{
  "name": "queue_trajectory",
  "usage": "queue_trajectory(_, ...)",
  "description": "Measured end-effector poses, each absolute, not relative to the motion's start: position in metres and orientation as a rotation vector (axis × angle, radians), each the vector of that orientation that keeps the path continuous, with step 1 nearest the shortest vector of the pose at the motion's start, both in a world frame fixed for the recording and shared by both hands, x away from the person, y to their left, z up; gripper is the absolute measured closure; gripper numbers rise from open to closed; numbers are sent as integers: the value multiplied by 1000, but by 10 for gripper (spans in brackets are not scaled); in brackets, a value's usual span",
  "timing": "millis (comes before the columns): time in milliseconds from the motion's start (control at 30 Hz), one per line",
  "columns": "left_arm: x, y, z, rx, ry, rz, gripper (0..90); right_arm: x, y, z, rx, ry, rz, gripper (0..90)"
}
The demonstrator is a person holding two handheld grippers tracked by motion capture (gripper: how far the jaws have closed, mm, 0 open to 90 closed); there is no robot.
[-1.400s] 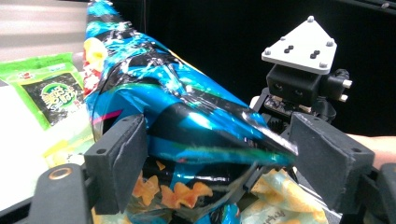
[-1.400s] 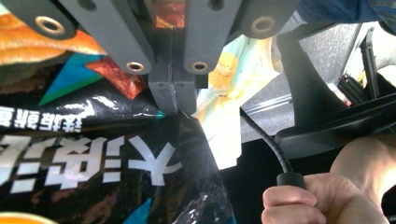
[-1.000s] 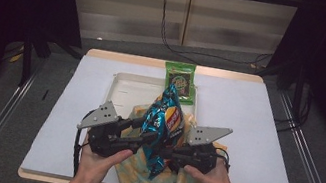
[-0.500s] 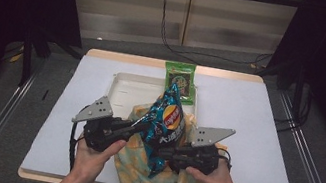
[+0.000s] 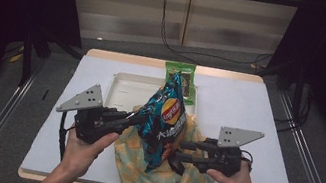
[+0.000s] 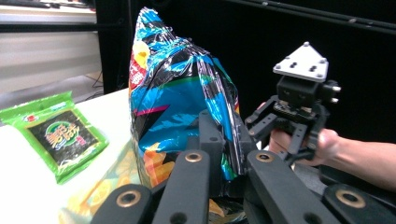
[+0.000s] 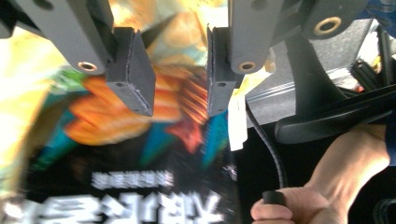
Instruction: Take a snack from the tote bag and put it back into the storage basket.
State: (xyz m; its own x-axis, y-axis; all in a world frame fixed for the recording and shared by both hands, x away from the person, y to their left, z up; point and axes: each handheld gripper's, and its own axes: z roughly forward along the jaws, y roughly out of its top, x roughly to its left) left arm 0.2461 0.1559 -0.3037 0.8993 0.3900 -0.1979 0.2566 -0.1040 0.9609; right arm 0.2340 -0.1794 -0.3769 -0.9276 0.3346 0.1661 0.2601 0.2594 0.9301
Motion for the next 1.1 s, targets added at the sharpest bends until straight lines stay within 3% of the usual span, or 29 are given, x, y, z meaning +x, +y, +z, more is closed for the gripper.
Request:
queue_trajectory(467,246,174,-268,1670,371,117,890,223,-217,-371,697,2297,1756,480)
queue_trajectory(1100,278,183,-241,1686,329,85,888,224,-226,-377,778,2273,1726,404)
